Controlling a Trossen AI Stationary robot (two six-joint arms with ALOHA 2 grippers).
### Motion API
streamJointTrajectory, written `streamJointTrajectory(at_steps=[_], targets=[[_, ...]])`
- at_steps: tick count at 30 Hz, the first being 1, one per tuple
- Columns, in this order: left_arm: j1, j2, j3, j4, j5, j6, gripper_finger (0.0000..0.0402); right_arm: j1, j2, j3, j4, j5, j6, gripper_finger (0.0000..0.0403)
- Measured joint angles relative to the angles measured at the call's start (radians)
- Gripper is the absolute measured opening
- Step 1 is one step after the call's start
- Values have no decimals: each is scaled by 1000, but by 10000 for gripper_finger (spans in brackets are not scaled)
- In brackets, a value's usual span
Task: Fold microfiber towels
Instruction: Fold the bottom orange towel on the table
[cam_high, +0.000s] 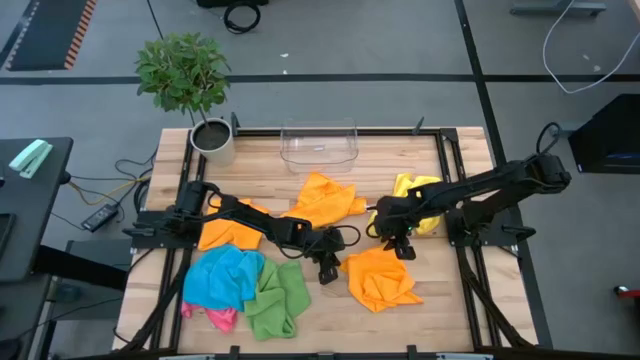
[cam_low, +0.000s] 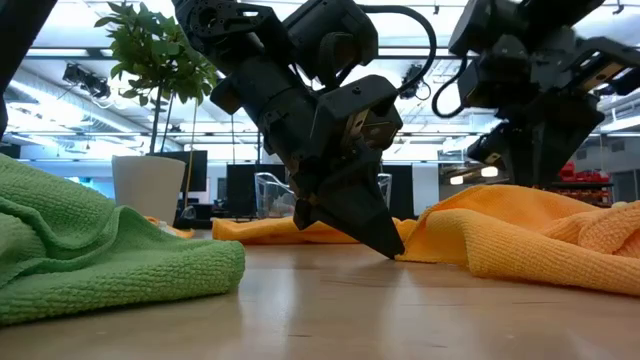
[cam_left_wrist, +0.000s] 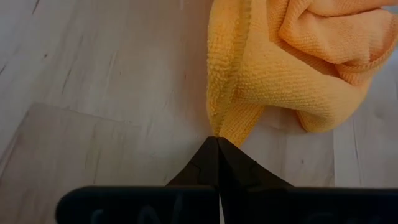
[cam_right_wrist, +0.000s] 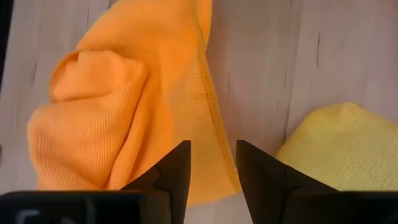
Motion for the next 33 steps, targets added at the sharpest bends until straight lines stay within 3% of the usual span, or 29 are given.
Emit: streamJointTrajectory(at_steps=[10, 14, 17, 20, 24, 29, 33], targets=[[0, 0, 0, -3, 2, -8, 2, -42, 177, 0, 28, -141, -133, 129], [0, -1, 0, -5, 2, -28, 2, -42, 181, 0, 24, -175, -142, 69], [0, -4, -1, -8, 21, -28, 2, -42, 145, 0, 23, -207, -134, 13], [7, -43, -5, -49, 82, -17, 1, -42, 74, 0, 20, -217, -66, 7], [21, -187, -3, -156, 87, 73, 1, -37, -67, 10, 19, -209, 34, 4], [52, -351, -2, -281, 58, 157, 1, -2, -216, 23, 31, -74, 182, 2], [46, -366, -1, -249, -17, 142, 24, 47, -236, 23, 37, 14, 260, 2]])
